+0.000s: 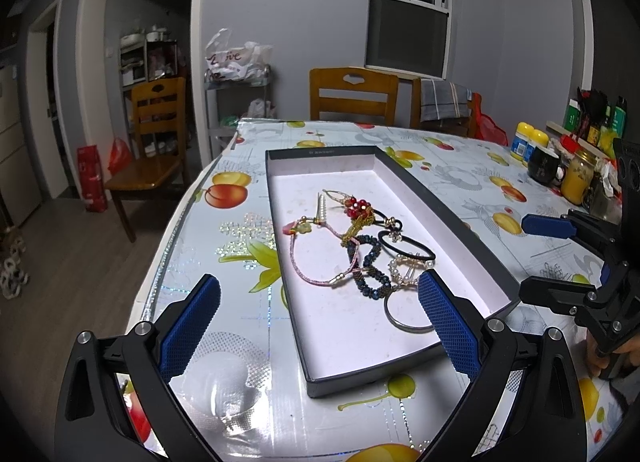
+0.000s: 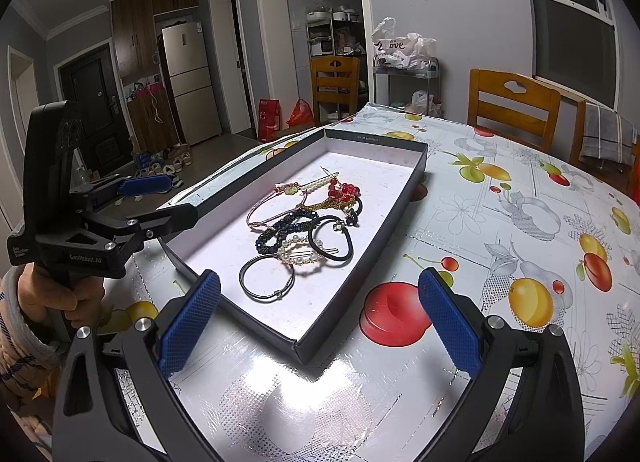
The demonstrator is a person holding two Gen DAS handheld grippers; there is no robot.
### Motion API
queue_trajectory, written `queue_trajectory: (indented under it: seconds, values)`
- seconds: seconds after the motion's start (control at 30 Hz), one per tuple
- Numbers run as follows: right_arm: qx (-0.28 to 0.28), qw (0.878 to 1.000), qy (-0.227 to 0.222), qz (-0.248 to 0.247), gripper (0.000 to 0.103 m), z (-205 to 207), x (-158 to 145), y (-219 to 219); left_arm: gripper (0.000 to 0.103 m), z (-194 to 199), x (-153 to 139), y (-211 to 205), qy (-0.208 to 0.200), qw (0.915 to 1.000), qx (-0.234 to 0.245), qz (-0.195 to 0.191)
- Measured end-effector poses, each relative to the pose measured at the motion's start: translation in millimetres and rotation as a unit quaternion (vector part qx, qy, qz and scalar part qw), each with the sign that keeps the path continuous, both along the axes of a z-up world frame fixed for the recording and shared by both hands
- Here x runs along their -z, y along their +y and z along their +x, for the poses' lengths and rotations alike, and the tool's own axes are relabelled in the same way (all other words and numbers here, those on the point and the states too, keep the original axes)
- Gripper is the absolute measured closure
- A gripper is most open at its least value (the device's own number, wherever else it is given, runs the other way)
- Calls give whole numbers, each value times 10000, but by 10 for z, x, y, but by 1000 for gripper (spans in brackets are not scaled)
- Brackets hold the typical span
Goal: Organize jewelry
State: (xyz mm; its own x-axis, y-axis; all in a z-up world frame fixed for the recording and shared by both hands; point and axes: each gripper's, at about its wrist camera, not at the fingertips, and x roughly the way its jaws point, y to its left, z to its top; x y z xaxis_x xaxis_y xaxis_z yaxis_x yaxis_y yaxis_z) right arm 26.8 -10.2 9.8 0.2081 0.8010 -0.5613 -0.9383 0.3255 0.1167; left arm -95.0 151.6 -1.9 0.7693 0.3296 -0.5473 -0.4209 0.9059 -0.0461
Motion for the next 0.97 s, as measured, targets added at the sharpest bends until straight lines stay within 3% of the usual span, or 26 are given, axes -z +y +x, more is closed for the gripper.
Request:
queue_trajectory:
  seconds: [0.7,0.97]
  values:
    - [-2,9999,85,-111,5,24,24,-18,3,8,-20,-25,-1,10000,1,-5]
    - [201,9994,51,-285,5,112,58,-294,3,4,-22,-22,-15,10000,3,1]
